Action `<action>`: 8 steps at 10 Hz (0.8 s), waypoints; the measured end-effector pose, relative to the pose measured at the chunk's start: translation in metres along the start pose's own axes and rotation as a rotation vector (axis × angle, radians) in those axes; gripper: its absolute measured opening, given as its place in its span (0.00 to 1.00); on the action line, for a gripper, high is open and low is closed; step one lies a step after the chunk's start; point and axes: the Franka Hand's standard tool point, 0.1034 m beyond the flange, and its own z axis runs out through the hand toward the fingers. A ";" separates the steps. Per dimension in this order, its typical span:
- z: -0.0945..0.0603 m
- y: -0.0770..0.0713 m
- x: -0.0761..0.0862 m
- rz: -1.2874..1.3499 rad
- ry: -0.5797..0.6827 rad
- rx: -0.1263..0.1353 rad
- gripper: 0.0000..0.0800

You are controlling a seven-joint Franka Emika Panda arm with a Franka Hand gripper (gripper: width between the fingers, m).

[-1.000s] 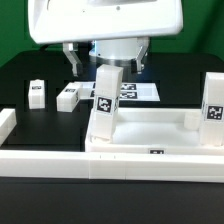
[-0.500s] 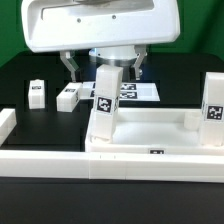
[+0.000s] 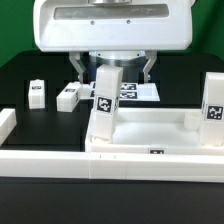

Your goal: Assemble desk

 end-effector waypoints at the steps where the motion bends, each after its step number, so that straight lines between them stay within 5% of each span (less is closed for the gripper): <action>1: 0.000 0.002 0.000 0.001 0.000 0.000 0.78; 2: 0.000 0.004 0.000 0.001 0.000 -0.001 0.55; 3: 0.000 0.007 0.000 -0.002 0.000 -0.001 0.55; 4: 0.000 0.013 0.000 -0.001 -0.001 -0.003 0.36; 8: 0.000 0.016 0.000 -0.006 -0.006 0.000 0.36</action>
Offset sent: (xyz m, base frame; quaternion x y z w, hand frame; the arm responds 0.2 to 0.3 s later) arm -0.0033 -0.0118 -0.0003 0.0171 -0.0057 -0.0109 0.9998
